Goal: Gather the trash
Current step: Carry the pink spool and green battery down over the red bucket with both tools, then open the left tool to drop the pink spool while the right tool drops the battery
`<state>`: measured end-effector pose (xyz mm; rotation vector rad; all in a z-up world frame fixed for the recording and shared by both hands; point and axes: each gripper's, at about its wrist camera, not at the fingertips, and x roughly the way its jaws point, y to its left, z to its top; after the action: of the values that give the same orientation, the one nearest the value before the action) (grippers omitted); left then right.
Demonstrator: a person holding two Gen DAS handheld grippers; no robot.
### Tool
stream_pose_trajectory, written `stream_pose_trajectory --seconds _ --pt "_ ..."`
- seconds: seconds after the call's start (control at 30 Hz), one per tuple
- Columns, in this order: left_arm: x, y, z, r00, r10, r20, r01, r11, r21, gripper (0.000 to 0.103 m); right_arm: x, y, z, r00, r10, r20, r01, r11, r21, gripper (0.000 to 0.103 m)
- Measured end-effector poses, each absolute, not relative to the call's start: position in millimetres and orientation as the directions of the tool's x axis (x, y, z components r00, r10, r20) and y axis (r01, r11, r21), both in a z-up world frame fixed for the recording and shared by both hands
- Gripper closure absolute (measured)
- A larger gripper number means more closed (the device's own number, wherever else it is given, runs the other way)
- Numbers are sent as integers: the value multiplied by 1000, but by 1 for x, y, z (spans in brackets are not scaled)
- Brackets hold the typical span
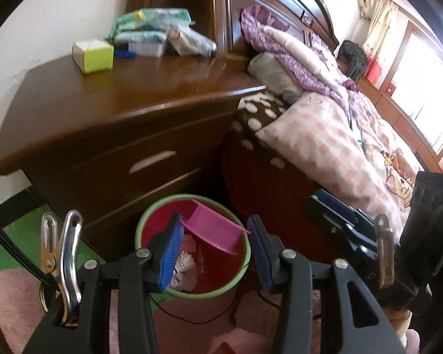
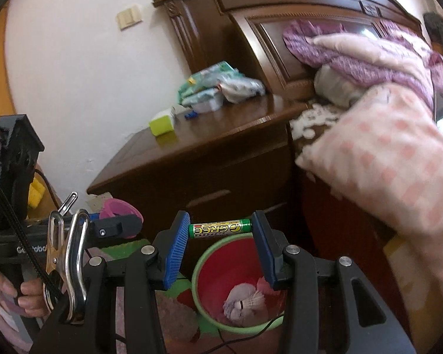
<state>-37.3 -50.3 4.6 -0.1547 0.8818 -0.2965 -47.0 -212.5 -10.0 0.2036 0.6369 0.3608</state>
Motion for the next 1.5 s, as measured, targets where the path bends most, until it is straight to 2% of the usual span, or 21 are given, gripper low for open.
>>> stream_pose_trajectory --seconds 0.37,0.87,1.23,1.5 --pt "-20 -56 -46 535 -294 -792 165 956 -244 56 -30 -213 -42 699 354 -621 -222 934 282 59" --pt "2 -49 -122 427 -335 -840 125 942 -312 56 -9 -200 -91 577 343 -741 -187 939 289 59" --pt "9 -53 -148 391 -323 -862 148 946 -287 56 12 -195 -115 494 346 -798 -120 936 332 59" --pt "10 -54 -146 387 -343 -856 162 939 -303 56 13 -189 -115 490 353 -797 -125 933 337 58"
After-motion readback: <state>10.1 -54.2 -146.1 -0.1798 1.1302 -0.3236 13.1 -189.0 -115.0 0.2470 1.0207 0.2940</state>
